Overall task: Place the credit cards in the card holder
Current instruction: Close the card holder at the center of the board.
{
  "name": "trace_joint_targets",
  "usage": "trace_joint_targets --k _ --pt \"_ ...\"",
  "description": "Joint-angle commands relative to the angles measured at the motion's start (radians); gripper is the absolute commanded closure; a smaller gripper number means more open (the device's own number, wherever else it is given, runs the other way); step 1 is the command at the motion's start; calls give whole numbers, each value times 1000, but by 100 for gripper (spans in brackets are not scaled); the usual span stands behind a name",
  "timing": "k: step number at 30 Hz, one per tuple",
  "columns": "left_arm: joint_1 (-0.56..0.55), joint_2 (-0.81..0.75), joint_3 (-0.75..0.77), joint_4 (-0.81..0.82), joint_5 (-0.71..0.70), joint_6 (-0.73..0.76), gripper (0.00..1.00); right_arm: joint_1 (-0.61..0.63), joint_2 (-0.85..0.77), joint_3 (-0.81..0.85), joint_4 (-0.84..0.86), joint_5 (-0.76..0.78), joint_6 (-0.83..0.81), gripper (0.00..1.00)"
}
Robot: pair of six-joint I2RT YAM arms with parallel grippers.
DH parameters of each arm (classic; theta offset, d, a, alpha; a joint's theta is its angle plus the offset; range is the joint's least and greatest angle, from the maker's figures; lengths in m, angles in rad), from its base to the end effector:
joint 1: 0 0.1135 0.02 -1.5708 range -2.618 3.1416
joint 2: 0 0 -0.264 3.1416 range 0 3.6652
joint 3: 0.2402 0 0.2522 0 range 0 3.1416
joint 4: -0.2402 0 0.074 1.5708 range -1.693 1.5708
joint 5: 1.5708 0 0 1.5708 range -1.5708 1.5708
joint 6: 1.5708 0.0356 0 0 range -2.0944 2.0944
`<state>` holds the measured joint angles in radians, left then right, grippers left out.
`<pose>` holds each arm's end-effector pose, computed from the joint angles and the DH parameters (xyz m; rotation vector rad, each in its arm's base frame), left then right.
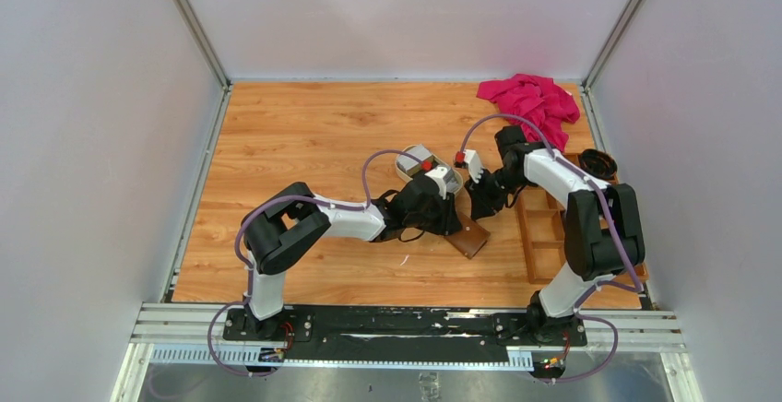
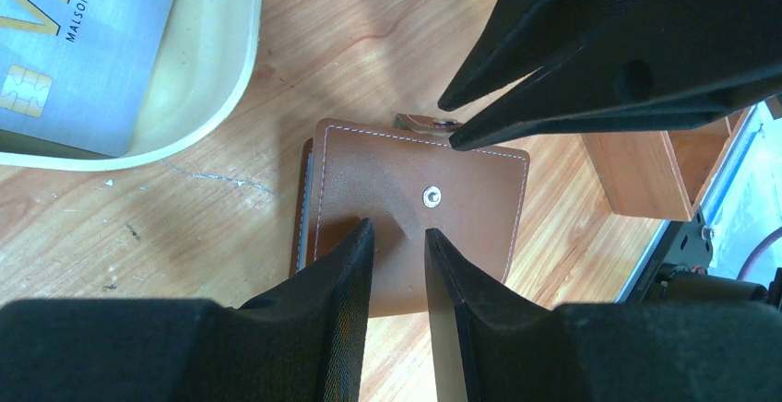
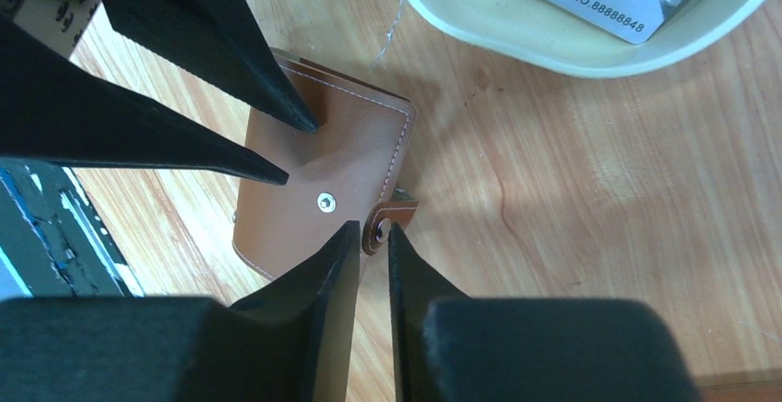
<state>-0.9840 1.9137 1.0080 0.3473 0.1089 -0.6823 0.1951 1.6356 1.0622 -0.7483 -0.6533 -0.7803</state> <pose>0.2182 -0.3352 0.1485 0.4196 2.2923 -1.0410 0.2907 0.0795 0.1953 -1.3262 2.2631 0.7555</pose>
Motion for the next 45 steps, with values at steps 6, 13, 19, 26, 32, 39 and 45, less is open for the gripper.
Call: trace_joint_targets --k 6,13,19,26,32,39,45 --pt "-2 40 -23 -76 9 15 67 -10 6 35 -31 -4 -7 100" --pt "-2 38 -24 -76 11 13 67 -10 -17 29 -31 -17 -13 100" --pt "-2 34 -25 -76 11 12 67 -10 14 33 -29 16 -2 82" --pt "-2 37 -25 -77 13 12 67 -10 23 32 -29 31 -4 80" --pt "-2 37 -25 -76 13 10 67 -10 35 36 -29 30 -4 80" --pt "-2 38 -26 -76 12 10 67 -10 13 38 -55 -7 -16 100" --pt "-2 42 -20 -76 16 1 67 -10 -21 31 -79 -48 -32 100"
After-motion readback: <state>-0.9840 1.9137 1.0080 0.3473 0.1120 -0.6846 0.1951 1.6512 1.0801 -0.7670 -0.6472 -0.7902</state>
